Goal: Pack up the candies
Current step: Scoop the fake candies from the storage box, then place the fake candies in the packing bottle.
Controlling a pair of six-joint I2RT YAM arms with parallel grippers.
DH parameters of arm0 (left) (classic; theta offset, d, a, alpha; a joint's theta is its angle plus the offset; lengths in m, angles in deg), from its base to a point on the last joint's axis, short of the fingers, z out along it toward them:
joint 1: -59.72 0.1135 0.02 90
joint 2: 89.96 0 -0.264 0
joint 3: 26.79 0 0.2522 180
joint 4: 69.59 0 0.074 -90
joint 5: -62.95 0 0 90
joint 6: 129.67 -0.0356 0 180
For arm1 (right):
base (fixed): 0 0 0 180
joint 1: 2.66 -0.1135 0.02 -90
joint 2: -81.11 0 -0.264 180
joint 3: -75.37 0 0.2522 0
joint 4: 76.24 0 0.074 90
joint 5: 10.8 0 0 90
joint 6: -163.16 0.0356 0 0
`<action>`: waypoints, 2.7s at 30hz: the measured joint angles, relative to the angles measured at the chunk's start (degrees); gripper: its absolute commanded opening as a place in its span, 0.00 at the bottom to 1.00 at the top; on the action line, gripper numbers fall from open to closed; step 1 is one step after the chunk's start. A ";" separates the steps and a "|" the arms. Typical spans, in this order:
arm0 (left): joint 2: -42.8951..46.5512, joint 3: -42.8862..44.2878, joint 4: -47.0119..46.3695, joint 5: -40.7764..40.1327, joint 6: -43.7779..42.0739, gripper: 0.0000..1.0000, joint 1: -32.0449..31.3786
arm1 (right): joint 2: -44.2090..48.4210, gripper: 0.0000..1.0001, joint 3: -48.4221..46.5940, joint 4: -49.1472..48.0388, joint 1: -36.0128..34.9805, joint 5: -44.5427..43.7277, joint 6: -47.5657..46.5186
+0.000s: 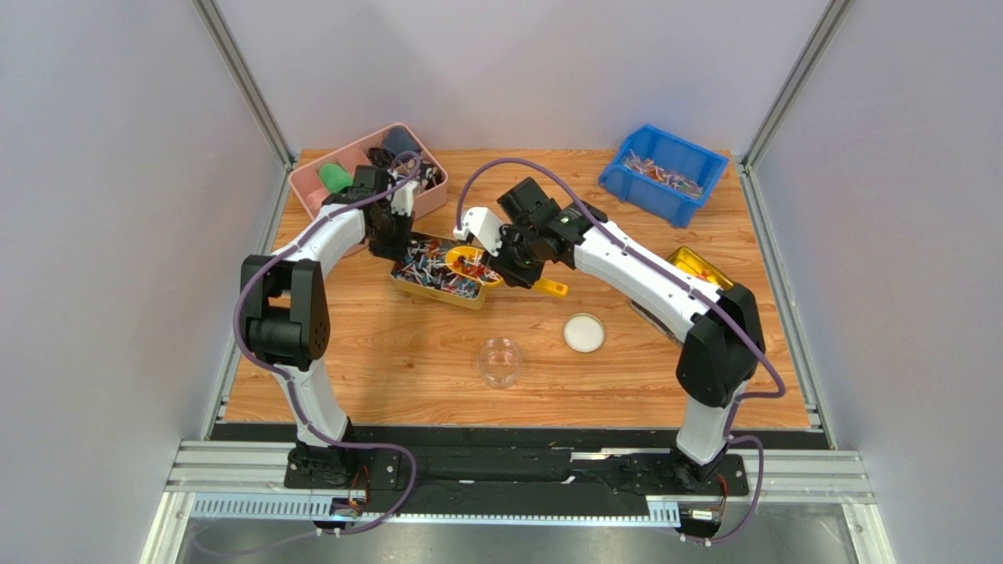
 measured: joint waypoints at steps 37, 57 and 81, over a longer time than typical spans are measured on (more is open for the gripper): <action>-0.50 -0.20 -1.14 -5.66 -2.27 0.00 3.61 | 18.49 0.00 21.40 18.25 -10.60 -14.56 -4.74; -0.50 -1.36 -1.84 -5.64 -2.27 0.00 3.61 | 13.16 0.00 18.43 21.29 -15.21 -20.06 -4.81; -0.52 -1.38 -2.32 -5.79 -2.23 0.00 3.61 | 11.93 0.00 17.94 21.31 -18.58 -24.76 -6.27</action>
